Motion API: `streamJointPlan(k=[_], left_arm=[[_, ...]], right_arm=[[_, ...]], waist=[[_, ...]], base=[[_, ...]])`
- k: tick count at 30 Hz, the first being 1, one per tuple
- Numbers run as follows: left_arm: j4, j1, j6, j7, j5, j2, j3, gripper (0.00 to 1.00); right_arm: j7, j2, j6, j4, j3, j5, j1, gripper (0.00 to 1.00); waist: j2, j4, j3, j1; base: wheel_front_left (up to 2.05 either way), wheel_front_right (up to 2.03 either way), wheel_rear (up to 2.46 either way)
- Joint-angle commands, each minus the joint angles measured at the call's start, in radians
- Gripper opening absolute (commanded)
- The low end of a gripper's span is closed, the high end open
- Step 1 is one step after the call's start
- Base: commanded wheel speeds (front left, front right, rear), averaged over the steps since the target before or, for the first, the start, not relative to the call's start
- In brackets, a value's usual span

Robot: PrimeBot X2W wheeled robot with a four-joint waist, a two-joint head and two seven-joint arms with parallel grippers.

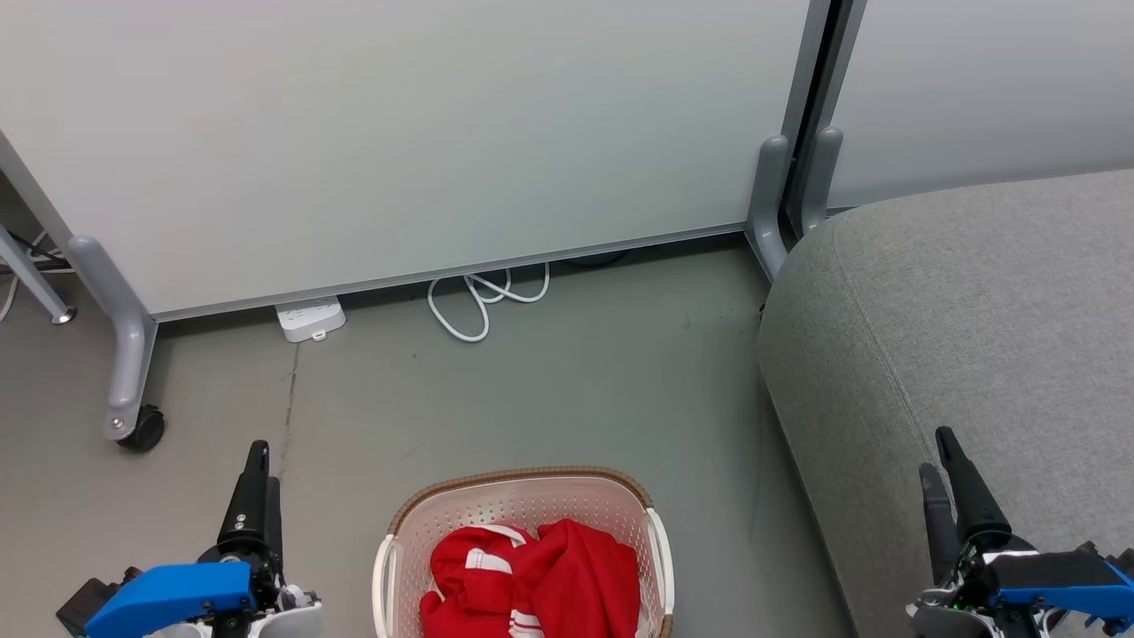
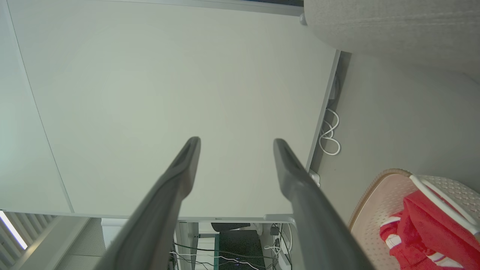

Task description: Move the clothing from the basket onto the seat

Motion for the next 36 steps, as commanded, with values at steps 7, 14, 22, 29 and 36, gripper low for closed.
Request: streamJointPlan(k=[7, 14, 22, 29, 36], left_arm=[[-0.033, -0.043, -0.001, -0.035, 0.133, 0.008, -0.013, 1.0], [-0.046, -0.049, -0.001, -0.065, 0.271, 0.009, -0.028, 1.0], [-0.065, -0.053, 0.014, -0.1, 0.467, 0.01, -0.063, 1.0], [-0.07, -0.057, 0.031, -0.125, 0.61, 0.01, -0.094, 1.0], [-0.067, -0.059, 0.041, -0.148, 0.727, 0.011, -0.119, 1.0]], right_arm=[[-0.036, -0.005, 0.001, -0.036, 0.014, -0.127, -0.032, 1.0], [-0.066, -0.006, 0.001, -0.054, 0.025, -0.256, -0.038, 1.0], [-0.101, -0.007, 0.001, -0.066, 0.045, -0.441, -0.04, 1.0], [-0.126, -0.008, 0.001, -0.07, 0.06, -0.567, -0.041, 1.0], [-0.149, -0.009, 0.001, -0.065, 0.075, -0.679, -0.039, 1.0]], waist=[[0.0, 0.0, 0.002, 0.0], [0.0, 0.0, 0.004, 0.0], [0.0, 0.0, 0.006, 0.0], [0.0, 0.0, 0.007, 0.0], [0.0, 0.0, 0.007, 0.0]], base=[[0.0, 0.0, 0.0], [0.0, 0.0, 0.0], [0.0, 0.0, 0.0], [0.0, 0.0, 0.0], [0.0, 0.0, 0.0]])
